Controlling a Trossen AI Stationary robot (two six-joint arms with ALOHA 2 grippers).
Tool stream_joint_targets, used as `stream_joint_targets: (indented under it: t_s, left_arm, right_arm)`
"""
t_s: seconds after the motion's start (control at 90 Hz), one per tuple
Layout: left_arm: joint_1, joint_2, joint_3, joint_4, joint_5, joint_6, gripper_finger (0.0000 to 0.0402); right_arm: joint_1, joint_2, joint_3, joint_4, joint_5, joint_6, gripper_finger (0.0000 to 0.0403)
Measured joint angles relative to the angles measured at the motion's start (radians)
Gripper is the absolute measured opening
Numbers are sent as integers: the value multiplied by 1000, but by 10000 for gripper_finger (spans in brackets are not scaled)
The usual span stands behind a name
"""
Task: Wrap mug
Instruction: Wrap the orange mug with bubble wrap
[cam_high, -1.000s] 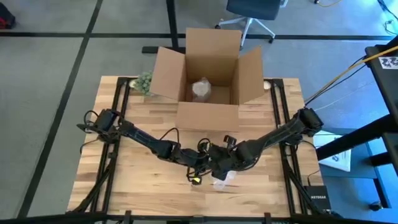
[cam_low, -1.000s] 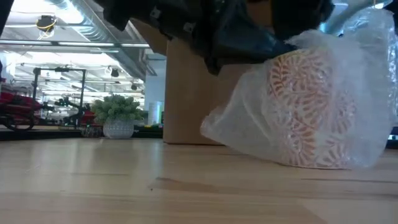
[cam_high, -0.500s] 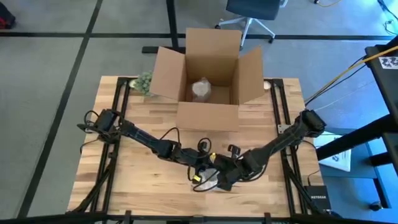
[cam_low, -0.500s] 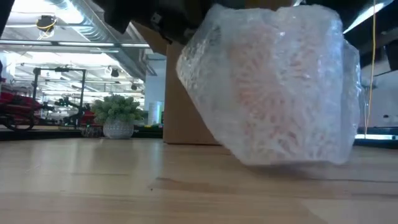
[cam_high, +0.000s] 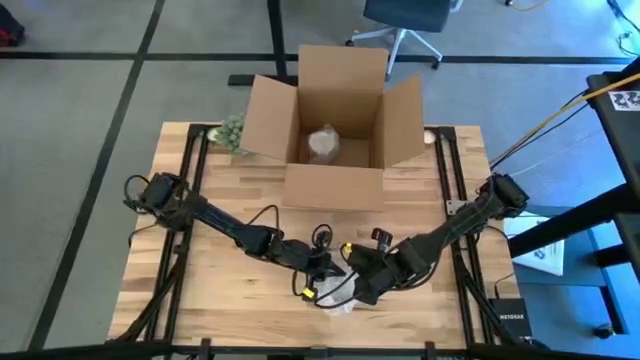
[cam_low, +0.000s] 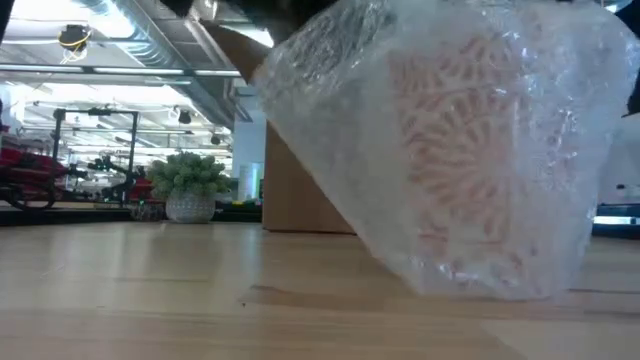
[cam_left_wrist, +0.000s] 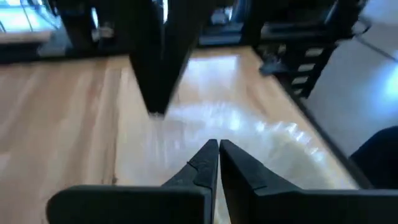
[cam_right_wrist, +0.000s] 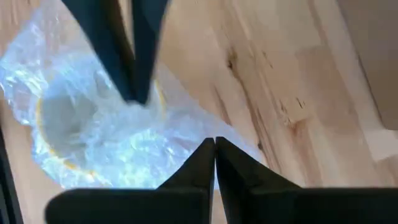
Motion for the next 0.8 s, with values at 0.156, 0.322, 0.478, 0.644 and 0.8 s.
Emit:
stream_joint_targets:
  t_s: [0.156,0.322,0.478,0.644,0.8]
  left_arm:
    - [-7,-33,0,20,-10,-21,0]
    - [-13,-5,1,17,4,-65,0]
    - [-46,9,1,-56,13,-120,0]
    - [-105,7,0,-176,-27,-184,0]
    - [-140,-7,1,-180,-91,-182,0]
  right_arm:
    - [62,0,-21,1,57,78,0]
    - [91,0,-21,126,125,49,0]
    - [74,42,-20,165,96,1,0]
    - [60,103,-19,250,-15,-65,0]
    - [33,140,-9,312,-99,-133,0]
